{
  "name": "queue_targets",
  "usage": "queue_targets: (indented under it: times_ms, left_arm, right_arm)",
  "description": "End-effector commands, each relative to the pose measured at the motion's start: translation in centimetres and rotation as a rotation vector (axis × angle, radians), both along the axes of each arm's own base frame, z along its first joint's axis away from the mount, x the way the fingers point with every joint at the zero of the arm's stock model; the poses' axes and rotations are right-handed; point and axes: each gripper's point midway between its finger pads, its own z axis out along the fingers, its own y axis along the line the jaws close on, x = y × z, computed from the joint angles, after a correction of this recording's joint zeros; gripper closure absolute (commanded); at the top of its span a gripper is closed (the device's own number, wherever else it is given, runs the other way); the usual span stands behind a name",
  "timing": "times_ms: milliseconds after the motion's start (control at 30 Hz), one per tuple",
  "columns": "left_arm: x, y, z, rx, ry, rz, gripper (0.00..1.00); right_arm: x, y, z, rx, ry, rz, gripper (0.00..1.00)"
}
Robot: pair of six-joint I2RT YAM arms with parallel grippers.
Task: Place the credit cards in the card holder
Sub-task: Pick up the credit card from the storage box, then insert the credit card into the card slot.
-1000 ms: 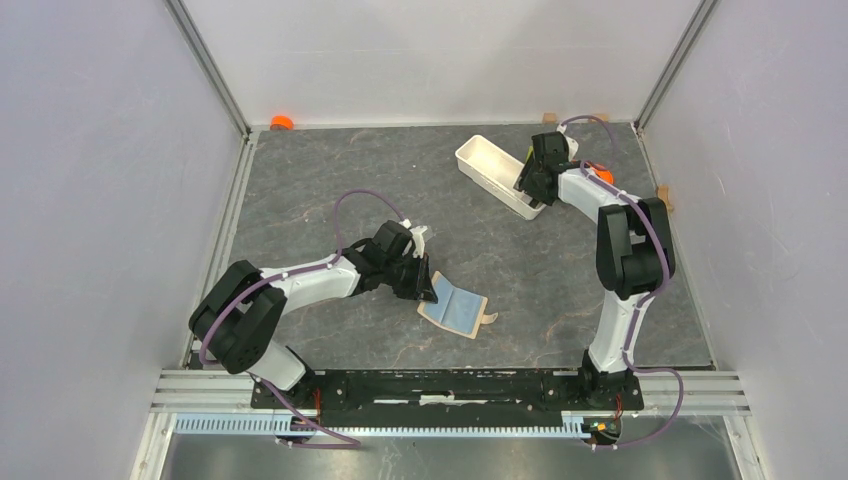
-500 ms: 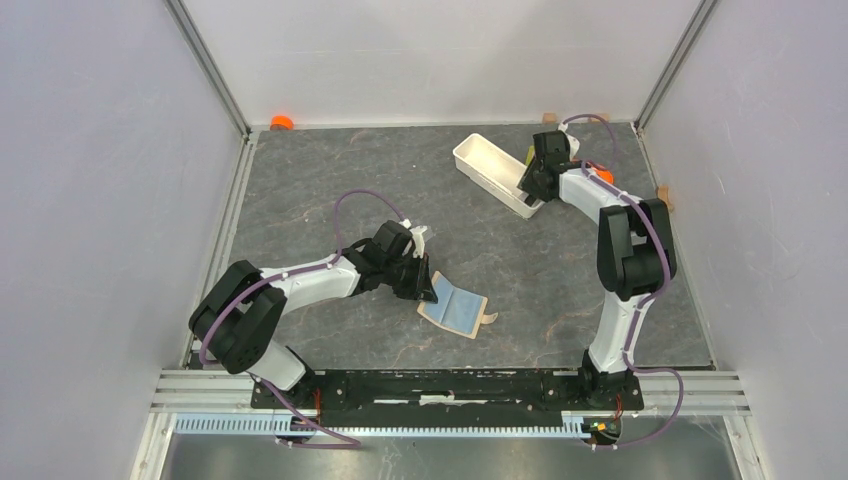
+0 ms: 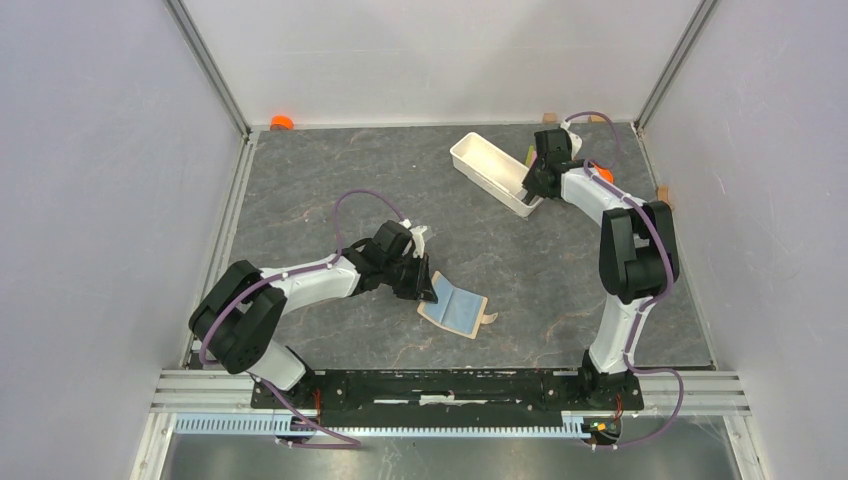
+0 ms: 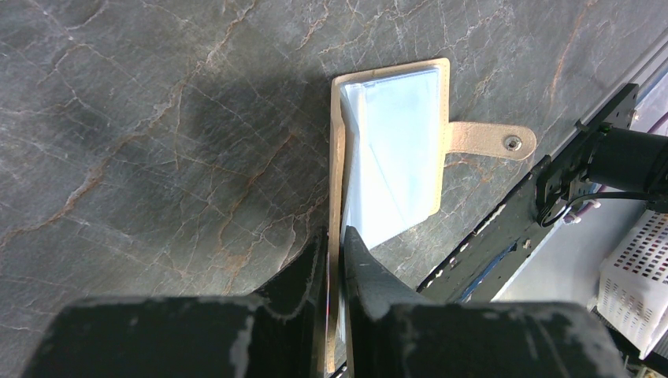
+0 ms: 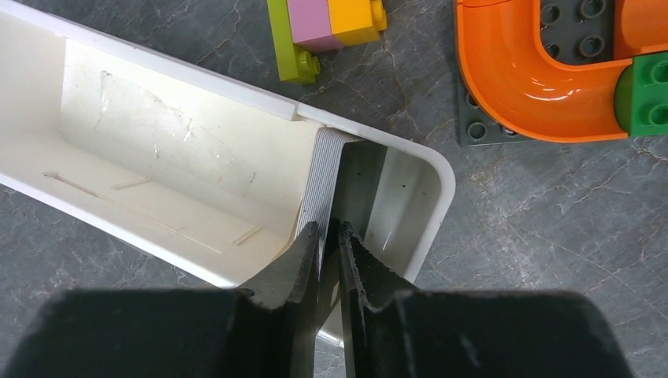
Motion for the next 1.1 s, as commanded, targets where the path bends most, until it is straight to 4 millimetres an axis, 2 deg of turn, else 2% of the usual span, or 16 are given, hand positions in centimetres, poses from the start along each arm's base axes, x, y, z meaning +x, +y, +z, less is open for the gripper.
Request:
queue_targets:
  times_ms: [0, 233, 433, 533, 667, 800, 867, 933, 1067]
  left_arm:
    - [0.7, -0.4, 1.1, -0.03, -0.036, -0.002, 0.84]
    - [0.7, -0.3, 1.1, -0.029, -0.038, -0.002, 0.84]
    - [0.6, 0.1, 0.9, -0.013, -0.036, 0.01, 0.85]
    - [0.5, 0.4, 0.7, -0.005, -0.032, 0.028, 0.85]
    - [0.1, 0.7, 0.2, -0.028, -0.01, 0.071, 0.93]
    - [-1.3, 0.2, -0.7, -0.11, 0.07, 0.106, 0.96]
    - [-1.9, -0.1, -1.2, -0.147, 0.11, 0.121, 0.96]
    - [-2.2, -0.1, -1.8, -0.162, 0.137, 0.138, 0.96]
    - [-2.4, 0.0, -1.9, -0.178, 0.148, 0.162, 0.95]
  right_arm:
    - [0.6, 0.2, 3.5, 0.011, -0.067, -0.007, 0.82]
    - [-0.4, -1.0, 5.7, -0.023, -0.095, -0.041, 0.86]
    - [-0.9, -1.5, 7.3, -0.032, -0.122, -0.048, 1.0]
    - [-1.2, -1.4, 7.9, -0.031, -0.126, -0.036, 1.0]
    - [-2.2, -0.5, 9.5, 0.01, -0.172, 0.031, 1.0]
    - [-4.8, 2.5, 10.8, 0.098, -0.22, 0.196, 1.0]
    - [-7.1, 4.7, 10.8, 0.138, -0.225, 0.296, 1.0]
    - [-9.7, 6.9, 10.7, 0.174, -0.223, 0.39, 1.0]
    - [-16.2, 11.8, 8.3, 0.288, -0.182, 0.544, 1.0]
